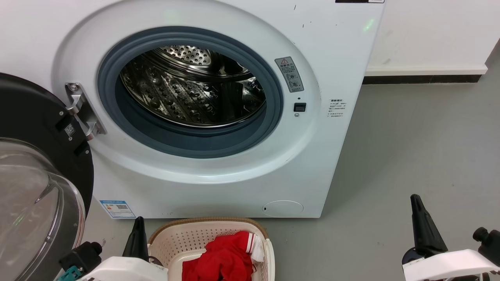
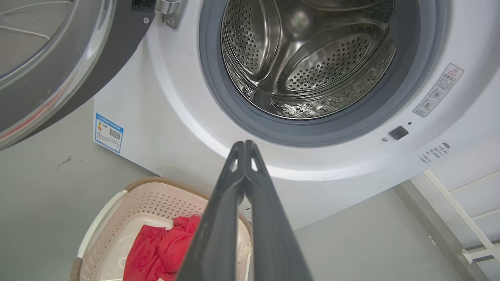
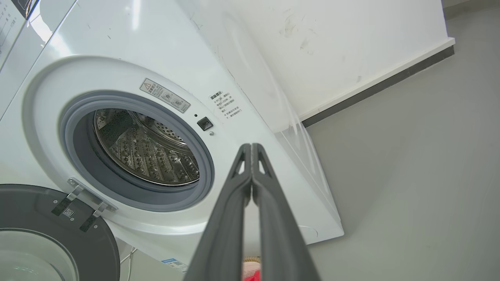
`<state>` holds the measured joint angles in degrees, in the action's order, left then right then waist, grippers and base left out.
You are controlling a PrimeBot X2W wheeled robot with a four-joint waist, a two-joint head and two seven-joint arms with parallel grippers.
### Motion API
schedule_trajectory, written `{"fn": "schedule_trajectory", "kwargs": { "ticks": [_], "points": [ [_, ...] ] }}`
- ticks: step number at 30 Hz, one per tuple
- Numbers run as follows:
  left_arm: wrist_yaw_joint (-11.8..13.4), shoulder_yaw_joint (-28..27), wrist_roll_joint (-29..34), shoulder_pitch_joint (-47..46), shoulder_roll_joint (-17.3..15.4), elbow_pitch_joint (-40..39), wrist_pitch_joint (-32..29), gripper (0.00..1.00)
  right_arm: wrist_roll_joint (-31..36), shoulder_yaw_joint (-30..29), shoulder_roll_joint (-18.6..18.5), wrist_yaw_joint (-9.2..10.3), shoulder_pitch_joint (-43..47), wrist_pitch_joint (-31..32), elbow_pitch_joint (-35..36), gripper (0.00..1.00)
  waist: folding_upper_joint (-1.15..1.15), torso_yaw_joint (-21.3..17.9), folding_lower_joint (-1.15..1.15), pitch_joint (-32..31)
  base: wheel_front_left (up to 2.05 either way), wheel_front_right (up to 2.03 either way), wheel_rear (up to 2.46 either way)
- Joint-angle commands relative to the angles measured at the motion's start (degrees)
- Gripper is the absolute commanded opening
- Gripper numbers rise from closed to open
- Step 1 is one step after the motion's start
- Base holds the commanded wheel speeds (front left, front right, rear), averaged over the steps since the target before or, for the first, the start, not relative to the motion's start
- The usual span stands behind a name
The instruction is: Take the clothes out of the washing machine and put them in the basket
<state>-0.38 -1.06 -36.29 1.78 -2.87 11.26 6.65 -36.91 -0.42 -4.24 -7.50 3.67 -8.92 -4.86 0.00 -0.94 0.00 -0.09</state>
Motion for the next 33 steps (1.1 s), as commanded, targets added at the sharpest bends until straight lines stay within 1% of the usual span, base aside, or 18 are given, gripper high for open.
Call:
{"fn": "schedule_trajectory", "kwargs": {
  "ticks": [1,15,33],
  "points": [
    [-0.3,-0.4,-1.7,-1.6,0.0,-0.5,-0.3,0.0,-1.8,-0.1,-0.5,0.0,-1.5,0.3,0.3,0.0,0.0,0.0,0.0,0.0,0.0,0.0,0.0],
    [-1.8,-1.5,-13.2,-3.0,0.0,0.1,-3.0,0.0,-13.9,-0.5,-0.8,0.0,-3.4,2.9,-1.6,0.0,0.0,0.2,0.0,0.0,0.0,0.0,0.0],
    [-3.4,-2.7,-25.9,-4.7,0.0,0.9,-6.1,0.0,-27.0,-1.2,-0.9,0.0,-5.5,5.8,-3.7,0.0,0.0,0.3,0.0,0.1,0.0,0.0,0.0]
  ]
}}
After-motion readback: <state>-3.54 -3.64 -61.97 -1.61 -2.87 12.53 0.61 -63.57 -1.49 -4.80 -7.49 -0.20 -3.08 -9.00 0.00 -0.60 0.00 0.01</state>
